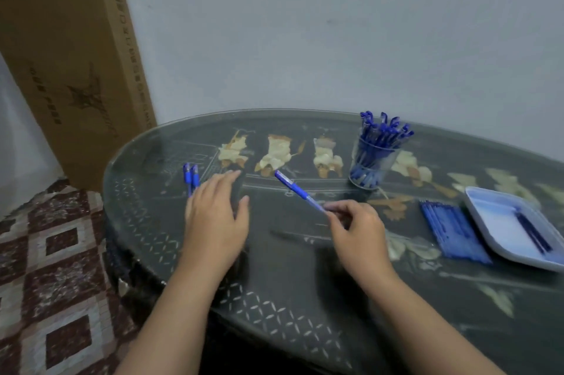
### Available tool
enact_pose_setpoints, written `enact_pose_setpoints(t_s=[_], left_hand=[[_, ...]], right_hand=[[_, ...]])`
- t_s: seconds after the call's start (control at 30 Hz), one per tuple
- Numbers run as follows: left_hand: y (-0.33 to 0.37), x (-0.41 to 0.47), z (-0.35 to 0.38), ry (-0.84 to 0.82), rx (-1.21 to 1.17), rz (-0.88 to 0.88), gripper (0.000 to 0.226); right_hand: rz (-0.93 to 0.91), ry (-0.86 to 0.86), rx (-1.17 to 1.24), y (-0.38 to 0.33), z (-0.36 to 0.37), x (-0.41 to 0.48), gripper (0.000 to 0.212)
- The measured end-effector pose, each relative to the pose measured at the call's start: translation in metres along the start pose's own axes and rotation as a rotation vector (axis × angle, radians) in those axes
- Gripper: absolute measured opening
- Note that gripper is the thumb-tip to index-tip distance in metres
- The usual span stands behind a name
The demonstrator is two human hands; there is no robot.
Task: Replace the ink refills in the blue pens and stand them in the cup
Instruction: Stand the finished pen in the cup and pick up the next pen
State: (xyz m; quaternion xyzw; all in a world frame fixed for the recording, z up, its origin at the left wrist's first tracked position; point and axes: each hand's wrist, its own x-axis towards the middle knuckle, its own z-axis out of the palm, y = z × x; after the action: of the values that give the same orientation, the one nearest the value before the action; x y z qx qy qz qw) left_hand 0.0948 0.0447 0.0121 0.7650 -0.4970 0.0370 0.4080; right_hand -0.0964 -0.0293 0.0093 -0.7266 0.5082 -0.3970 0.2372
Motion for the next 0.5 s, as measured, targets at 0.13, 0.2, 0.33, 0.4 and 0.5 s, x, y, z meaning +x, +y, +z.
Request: enact_pose_setpoints(t_s=[0.13, 0.2, 0.33, 0.4, 0.5], left_hand=[[0.053, -0.013, 0.034, -0.217, -0.066, 0.190, 0.054], [0.072, -0.019, 0.050, -0.279, -0.067, 0.250, 0.051], [0.096, -0.024, 0.078, -0.286, -0.100, 0.348, 0.024], [0.105, -0.024, 0.089, -0.279, -0.098, 0.355, 0.016], [0.120, -0.026, 0.102, -0.293, -0.145, 0.366, 0.014]], right_hand=[[-0.046, 0.027, -0.115, 0.048, -0.049, -0.004, 0.018], [-0.057, 0.043, -0.123, 0.067, -0.066, -0.005, 0.024], [-0.076, 0.029, -0.086, 0.090, -0.094, -0.002, 0.032], [-0.064, 0.057, -0.048, 0.098, -0.100, 0.000, 0.026], [-0.101, 0.084, -0.092, 0.106, -0.105, 0.003, 0.008]])
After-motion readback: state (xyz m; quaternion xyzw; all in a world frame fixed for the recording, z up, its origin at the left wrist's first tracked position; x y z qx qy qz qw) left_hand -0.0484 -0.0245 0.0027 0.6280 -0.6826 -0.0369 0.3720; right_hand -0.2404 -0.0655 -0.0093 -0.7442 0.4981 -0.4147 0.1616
